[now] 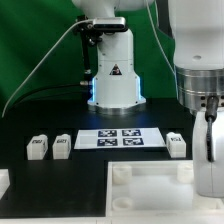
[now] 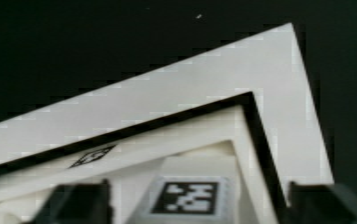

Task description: Assemble one leg

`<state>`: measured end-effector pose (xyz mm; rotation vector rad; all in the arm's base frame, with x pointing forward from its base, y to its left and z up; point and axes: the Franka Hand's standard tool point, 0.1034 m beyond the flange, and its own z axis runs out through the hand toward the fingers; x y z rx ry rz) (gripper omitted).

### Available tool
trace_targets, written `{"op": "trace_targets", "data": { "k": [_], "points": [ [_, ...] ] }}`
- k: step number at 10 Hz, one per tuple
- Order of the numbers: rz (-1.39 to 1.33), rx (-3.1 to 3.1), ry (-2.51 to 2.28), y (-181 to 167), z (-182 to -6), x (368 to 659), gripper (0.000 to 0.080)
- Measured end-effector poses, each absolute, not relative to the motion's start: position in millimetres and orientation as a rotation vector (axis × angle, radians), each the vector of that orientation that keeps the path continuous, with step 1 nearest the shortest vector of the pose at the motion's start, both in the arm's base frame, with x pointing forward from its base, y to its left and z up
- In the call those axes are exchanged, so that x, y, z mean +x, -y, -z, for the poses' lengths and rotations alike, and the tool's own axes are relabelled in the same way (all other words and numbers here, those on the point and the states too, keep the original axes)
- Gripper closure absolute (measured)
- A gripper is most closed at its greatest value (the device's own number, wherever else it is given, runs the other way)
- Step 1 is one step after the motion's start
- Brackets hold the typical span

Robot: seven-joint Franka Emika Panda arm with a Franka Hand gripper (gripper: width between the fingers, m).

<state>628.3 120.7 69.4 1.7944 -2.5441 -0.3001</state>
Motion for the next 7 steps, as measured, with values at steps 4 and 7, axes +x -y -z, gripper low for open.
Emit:
{"op": "trace_targets", "data": {
  "k": [4,7],
  "points": [
    [0.312,1.856,2.514,-141,-89.7,618,0.0154],
    [0.312,1.853,2.513,-140,-87.5,617,0.0151]
  ]
}}
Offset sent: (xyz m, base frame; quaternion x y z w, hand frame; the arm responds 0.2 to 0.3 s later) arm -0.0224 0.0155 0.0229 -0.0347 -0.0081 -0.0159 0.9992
